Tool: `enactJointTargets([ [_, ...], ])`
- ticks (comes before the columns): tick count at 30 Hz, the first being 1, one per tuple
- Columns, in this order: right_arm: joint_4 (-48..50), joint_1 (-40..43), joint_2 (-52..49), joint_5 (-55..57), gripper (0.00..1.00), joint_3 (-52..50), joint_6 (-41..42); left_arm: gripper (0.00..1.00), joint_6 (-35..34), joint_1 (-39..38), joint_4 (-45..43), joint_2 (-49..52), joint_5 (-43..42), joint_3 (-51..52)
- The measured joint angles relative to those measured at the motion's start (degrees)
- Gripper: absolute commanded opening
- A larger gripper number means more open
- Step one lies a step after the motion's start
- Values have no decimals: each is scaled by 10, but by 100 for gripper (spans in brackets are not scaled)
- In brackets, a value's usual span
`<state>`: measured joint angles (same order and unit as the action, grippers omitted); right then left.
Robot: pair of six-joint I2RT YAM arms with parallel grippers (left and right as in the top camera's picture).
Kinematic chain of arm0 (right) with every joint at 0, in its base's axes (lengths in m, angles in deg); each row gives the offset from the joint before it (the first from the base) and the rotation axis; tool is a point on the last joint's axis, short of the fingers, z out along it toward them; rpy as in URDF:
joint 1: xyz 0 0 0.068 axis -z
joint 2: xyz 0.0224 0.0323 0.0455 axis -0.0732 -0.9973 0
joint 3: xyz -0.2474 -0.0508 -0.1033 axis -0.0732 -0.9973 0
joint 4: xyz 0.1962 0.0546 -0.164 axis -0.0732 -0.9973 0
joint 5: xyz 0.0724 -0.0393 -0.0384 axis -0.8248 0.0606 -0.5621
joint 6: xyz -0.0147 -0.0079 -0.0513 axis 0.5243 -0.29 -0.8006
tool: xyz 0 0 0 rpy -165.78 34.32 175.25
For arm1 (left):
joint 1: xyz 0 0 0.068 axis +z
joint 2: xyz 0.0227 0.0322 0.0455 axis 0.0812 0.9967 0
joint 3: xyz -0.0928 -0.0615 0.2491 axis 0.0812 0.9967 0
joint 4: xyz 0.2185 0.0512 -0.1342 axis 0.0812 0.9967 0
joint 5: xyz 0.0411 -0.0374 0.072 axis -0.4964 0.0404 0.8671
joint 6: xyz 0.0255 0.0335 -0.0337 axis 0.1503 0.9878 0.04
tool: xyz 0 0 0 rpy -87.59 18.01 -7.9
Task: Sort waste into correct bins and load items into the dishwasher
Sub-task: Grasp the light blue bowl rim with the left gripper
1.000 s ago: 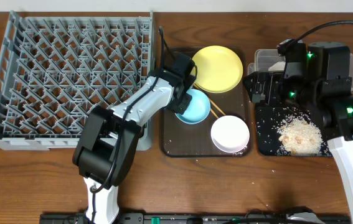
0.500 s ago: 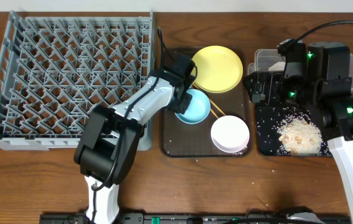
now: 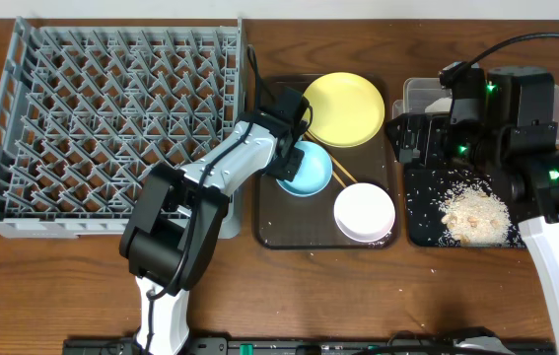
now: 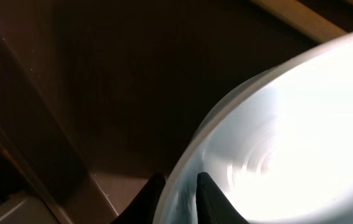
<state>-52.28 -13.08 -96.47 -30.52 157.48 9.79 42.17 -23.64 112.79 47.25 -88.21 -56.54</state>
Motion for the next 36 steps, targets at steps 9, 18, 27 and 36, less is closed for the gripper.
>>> enactJointTargets([
  [9, 0, 0, 0, 0, 99, 0, 0, 7, -13, 0, -6, 0, -11, 0],
  [18, 0, 0, 0, 0, 99, 0, 0, 7, -17, 0, 1, -25, -9, 1],
  [27, 0, 0, 0, 0, 99, 0, 0, 7, -17, 0, 0, -131, -2, 3],
  [36, 0, 0, 0, 0, 99, 0, 0, 8, -32, 0, 9, -137, 4, 3],
])
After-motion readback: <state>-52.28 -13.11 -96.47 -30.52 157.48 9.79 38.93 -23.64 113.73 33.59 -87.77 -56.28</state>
